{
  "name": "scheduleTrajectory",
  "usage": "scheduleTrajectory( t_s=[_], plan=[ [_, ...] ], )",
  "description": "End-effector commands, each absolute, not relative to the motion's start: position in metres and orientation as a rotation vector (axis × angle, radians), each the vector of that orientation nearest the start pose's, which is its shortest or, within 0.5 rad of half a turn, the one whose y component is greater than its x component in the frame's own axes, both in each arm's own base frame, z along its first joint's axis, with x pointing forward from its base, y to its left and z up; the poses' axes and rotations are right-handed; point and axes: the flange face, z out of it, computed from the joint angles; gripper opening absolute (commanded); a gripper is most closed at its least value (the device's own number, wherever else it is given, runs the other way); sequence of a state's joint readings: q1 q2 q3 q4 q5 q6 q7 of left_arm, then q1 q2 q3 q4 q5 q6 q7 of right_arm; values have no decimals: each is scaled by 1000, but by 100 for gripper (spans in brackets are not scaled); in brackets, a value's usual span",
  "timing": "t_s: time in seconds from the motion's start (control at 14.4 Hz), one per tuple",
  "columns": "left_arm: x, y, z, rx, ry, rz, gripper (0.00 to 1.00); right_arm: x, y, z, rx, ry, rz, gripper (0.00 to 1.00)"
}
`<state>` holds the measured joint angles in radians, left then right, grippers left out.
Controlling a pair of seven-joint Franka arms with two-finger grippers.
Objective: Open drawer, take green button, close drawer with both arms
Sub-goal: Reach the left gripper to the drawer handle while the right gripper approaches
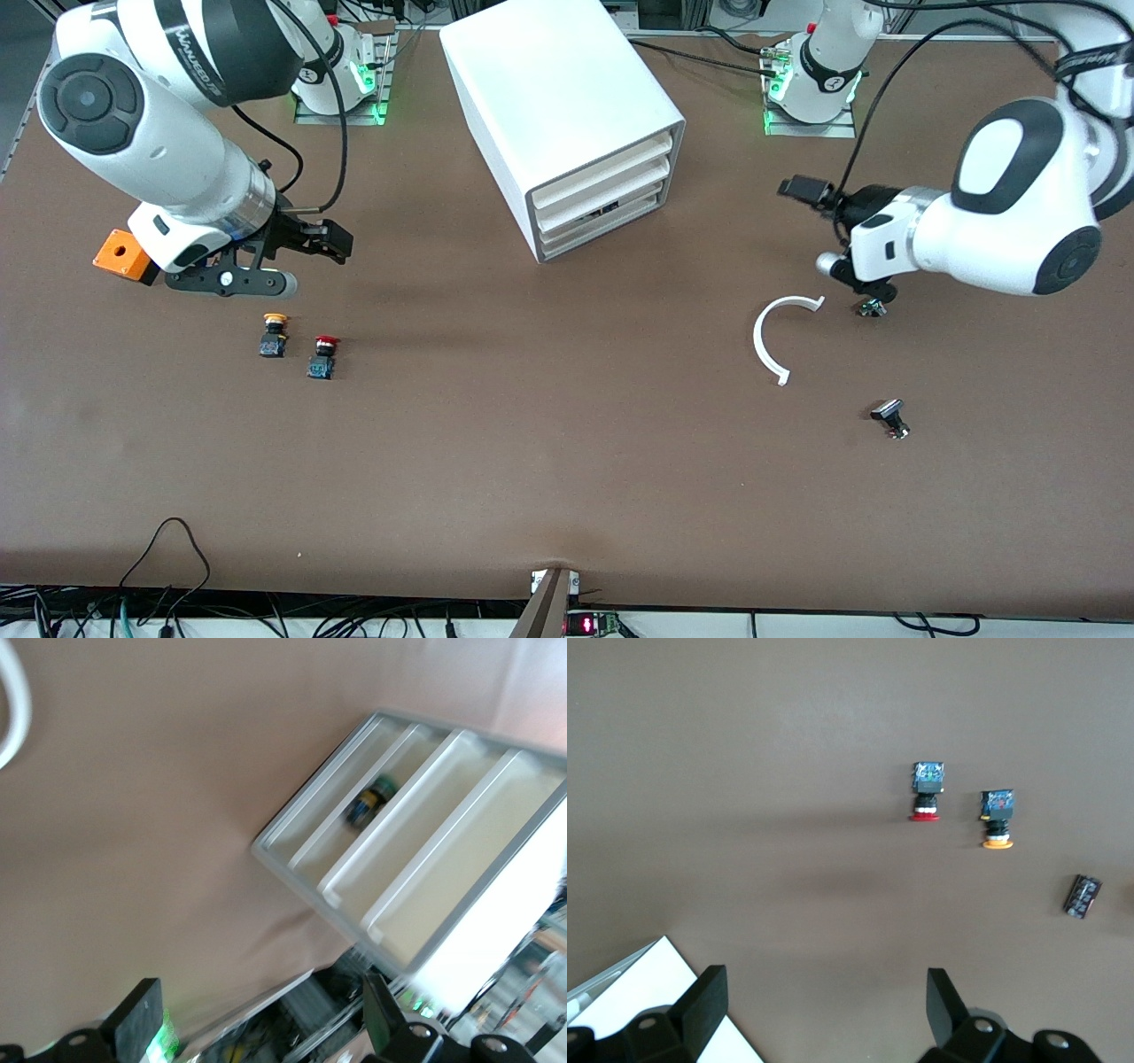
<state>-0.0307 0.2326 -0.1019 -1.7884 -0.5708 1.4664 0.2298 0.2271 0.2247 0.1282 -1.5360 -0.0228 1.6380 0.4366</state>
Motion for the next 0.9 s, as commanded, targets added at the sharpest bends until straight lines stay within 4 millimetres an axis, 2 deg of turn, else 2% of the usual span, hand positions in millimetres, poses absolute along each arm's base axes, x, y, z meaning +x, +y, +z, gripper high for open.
scheduleTrajectory(
  t_s=[0.0,0.14,0.28,0.42,0.48,0.62,0.69,0.83],
  plan=[
    [532,-149,373,2241,-269,-509,100,579,231,503,-3195,266,182,99],
    [531,-158,343,2089,-256,-468,100,579,237,497,-3197,274,191,99],
    [521,-165,316,2038,-241,-433,100,578,244,495,-3197,262,186,99],
    [509,-173,274,1970,-266,-379,99,582,245,488,-3198,258,183,99],
    [499,-176,248,1898,-274,-337,96,583,247,487,-3192,258,171,99],
    [485,-188,209,1815,-315,-298,89,585,254,481,-3193,239,155,99],
    [480,-191,192,1786,-330,-287,84,587,254,476,-3194,241,155,99],
    [472,-197,171,1747,-361,-268,79,590,257,471,-3186,285,147,99]
  ],
)
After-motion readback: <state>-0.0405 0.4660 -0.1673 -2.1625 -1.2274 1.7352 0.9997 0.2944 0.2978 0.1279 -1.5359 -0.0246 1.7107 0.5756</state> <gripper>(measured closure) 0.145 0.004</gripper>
